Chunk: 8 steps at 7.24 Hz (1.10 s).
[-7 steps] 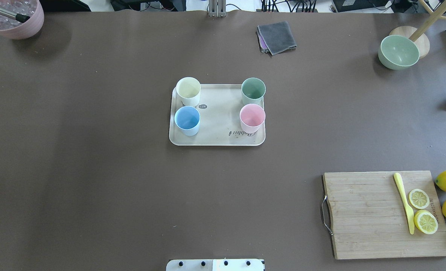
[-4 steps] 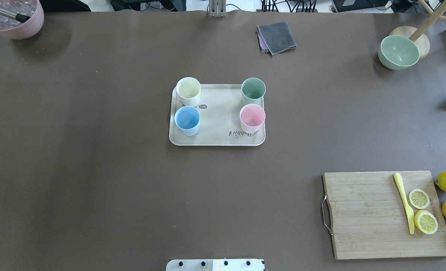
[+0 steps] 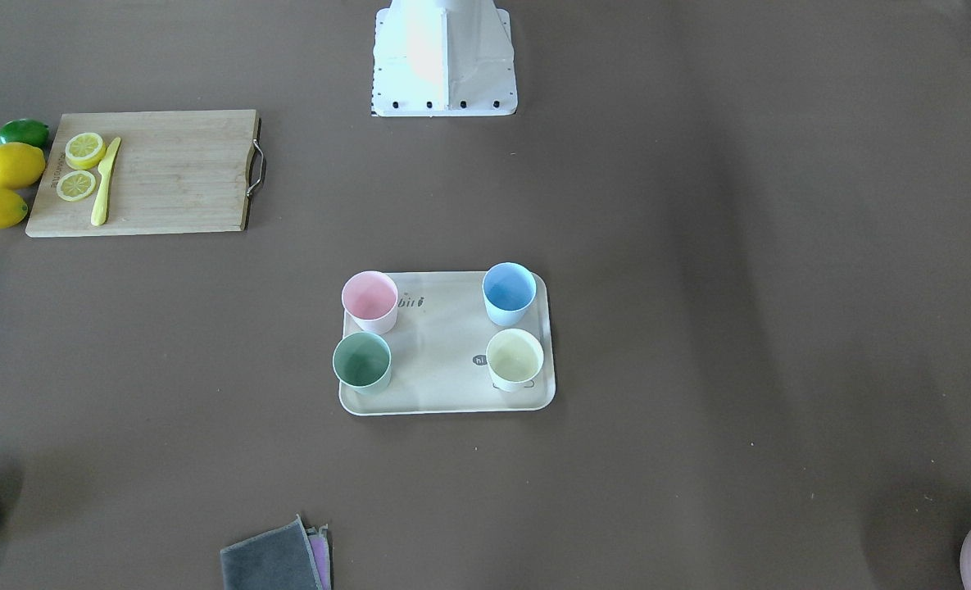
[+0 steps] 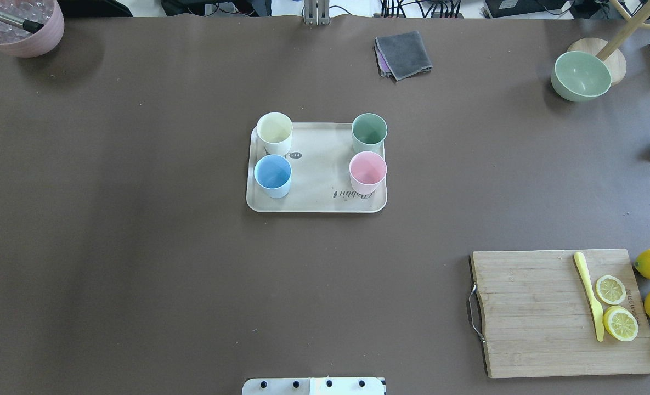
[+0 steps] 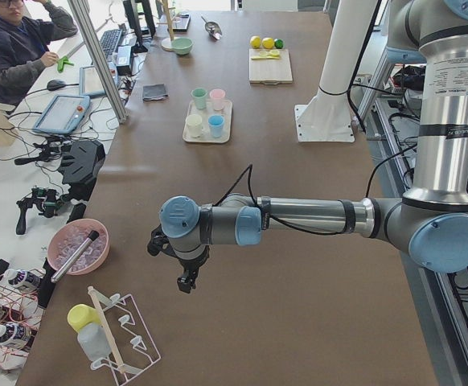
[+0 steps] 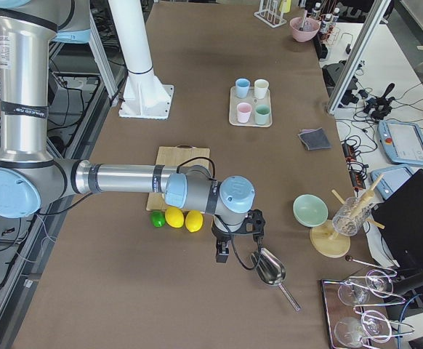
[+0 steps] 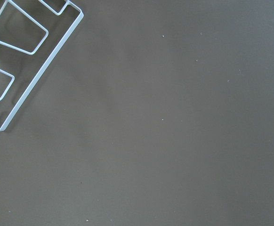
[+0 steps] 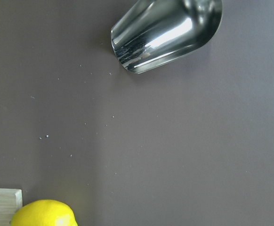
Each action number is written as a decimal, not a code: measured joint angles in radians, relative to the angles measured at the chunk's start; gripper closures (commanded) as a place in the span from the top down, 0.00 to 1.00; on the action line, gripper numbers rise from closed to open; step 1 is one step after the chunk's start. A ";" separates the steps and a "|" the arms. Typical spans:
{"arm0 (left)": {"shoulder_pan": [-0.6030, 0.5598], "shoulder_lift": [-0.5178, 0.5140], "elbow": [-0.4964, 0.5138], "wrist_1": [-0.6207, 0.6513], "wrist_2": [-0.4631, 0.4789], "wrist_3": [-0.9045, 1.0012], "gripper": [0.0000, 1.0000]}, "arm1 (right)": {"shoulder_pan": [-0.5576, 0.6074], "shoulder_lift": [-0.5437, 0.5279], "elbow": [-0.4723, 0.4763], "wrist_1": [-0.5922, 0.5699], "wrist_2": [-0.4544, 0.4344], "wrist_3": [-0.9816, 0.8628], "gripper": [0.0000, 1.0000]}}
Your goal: Place all cups on tray
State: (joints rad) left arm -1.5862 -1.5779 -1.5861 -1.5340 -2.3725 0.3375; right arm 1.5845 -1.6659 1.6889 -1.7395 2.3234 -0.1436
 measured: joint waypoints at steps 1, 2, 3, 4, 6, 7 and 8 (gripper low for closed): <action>0.000 0.000 -0.001 0.000 0.007 0.000 0.98 | -0.001 0.000 0.000 0.000 0.000 0.000 1.00; 0.000 0.000 -0.002 0.000 0.010 0.000 0.98 | -0.001 0.000 0.001 0.000 0.000 -0.001 1.00; 0.000 0.000 -0.003 0.000 0.011 0.000 0.98 | -0.001 0.000 0.001 0.000 0.001 -0.001 1.00; 0.000 -0.001 -0.003 0.000 0.012 0.000 0.98 | -0.001 0.000 0.001 0.001 0.001 -0.001 1.00; 0.000 -0.001 -0.004 0.000 0.012 0.000 0.98 | -0.002 0.000 0.002 0.001 0.001 -0.001 1.00; 0.000 0.000 -0.005 0.000 0.012 0.000 0.98 | -0.003 0.000 0.003 0.002 0.001 -0.001 1.00; -0.001 0.000 -0.006 0.000 0.012 0.000 0.98 | -0.004 0.000 0.003 0.002 0.001 -0.001 1.00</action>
State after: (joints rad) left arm -1.5869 -1.5776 -1.5917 -1.5340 -2.3608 0.3375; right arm 1.5809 -1.6659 1.6922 -1.7380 2.3240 -0.1445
